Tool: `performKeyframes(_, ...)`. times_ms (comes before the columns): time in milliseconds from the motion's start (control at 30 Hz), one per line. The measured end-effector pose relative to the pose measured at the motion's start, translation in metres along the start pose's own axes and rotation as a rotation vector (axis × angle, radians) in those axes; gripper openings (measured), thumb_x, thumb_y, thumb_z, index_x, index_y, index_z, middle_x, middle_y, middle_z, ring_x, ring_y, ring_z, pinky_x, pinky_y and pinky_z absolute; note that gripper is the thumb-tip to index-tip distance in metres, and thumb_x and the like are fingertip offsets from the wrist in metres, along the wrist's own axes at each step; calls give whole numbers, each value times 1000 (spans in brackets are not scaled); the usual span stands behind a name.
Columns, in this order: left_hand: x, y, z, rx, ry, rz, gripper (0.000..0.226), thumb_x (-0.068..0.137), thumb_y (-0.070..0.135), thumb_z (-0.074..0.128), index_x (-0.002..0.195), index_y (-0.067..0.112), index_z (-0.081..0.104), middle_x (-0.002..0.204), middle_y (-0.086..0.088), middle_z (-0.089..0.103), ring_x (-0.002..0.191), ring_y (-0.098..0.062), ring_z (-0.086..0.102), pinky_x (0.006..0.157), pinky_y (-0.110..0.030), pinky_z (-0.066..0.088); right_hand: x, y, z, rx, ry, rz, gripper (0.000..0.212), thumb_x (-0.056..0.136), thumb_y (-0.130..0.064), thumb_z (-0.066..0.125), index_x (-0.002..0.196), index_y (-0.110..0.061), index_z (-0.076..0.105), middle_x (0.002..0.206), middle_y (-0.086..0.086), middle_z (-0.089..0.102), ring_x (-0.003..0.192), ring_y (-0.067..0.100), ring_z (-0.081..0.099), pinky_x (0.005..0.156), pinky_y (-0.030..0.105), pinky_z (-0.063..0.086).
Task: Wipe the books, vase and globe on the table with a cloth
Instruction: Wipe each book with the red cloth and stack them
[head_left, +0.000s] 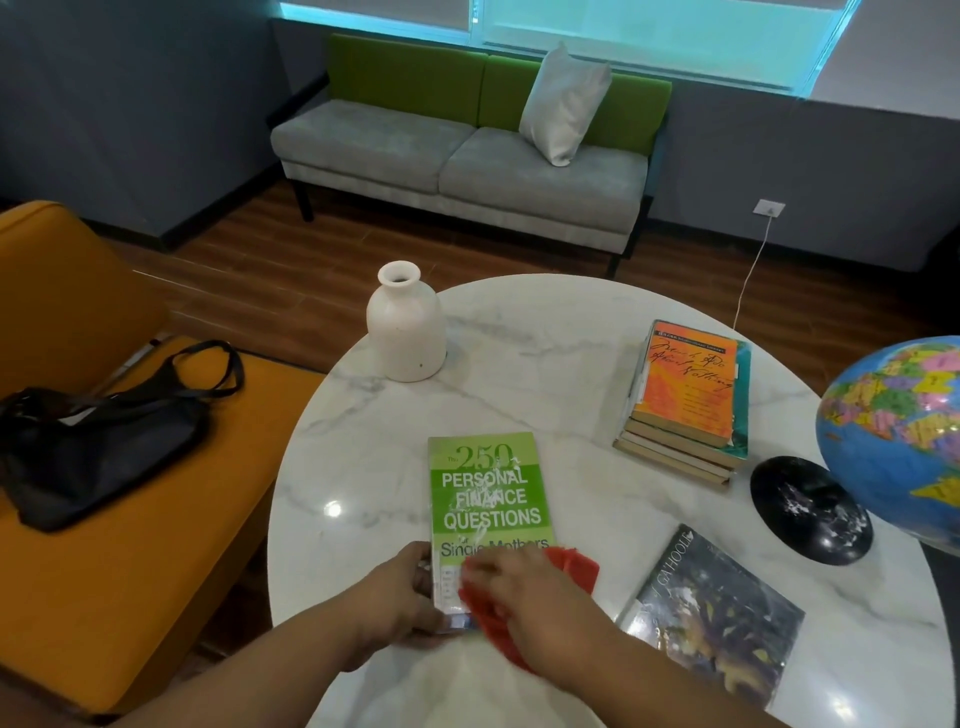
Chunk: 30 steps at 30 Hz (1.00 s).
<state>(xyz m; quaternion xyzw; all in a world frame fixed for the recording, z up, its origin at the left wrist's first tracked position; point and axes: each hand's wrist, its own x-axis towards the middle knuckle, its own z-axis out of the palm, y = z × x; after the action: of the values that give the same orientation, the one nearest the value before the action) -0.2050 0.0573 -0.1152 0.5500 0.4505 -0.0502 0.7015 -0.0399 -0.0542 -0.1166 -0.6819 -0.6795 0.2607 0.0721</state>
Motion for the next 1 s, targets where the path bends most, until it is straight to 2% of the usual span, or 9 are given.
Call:
performKeyframes(67,-2,1,0,-6,0,10,70,59,0,78,117,24,47,101,-7,69,85,-17,70,79,-39,59,-5,2,5,-32,-46,-90,55,87,-39,23,135,-34,48,141,-11,47,107,25,50,94,38,46)
performKeyframes(200,0,-3,1,20,34,6,69,69,-9,72,125,21,45,106,-13,66,91,-26,70,80,-44,59,1,7,-3,-44,75,74,50,93,-31,30,141,-33,42,146,-14,38,119,23,41,102,34,38)
performKeyframes(367,-2,-3,0,12,19,30,70,67,-5,73,125,22,46,110,-15,63,92,-25,68,81,-41,59,-4,3,15,-90,-33,-196,48,92,-24,43,139,-34,42,144,-12,44,109,25,51,95,37,46)
performKeyframes(433,-4,0,0,16,-9,34,73,61,5,78,123,25,46,108,-12,64,89,-23,67,79,-40,59,0,8,10,-70,40,-72,53,92,-20,45,143,-35,39,148,-15,38,111,25,47,96,37,45)
performKeyframes(500,-4,-2,0,26,1,29,74,63,2,77,126,23,45,108,-13,63,91,-25,67,81,-43,58,3,4,6,-68,48,-25,56,93,-16,46,145,-33,35,151,-17,31,114,25,42,99,37,42)
performKeyframes(633,-3,-5,-2,49,26,45,76,63,2,78,128,22,46,110,-9,66,98,-27,67,85,-44,57,-2,-1,18,-140,-7,-198,53,87,-22,54,137,-36,42,141,-17,44,92,19,54,81,28,53)
performKeyframes(767,-4,-2,2,38,22,39,73,56,10,80,120,26,47,105,-10,66,87,-23,68,77,-38,59,5,3,2,-102,39,56,65,89,-12,46,148,-32,27,153,-17,23,114,25,39,97,39,43)
performKeyframes(900,-2,-5,0,59,55,30,73,61,0,76,125,22,47,109,-13,65,96,-29,67,83,-45,58,6,-9,7,-91,-67,-161,56,94,-16,45,146,-32,32,152,-16,27,106,28,43,94,41,44)
performKeyframes(1000,1,-5,0,83,63,32,70,65,0,79,124,22,48,106,-12,66,94,-29,69,80,-44,59,10,-1,3,-136,-29,-53,59,94,-16,44,147,-36,28,154,-19,24,109,26,41,96,39,42)
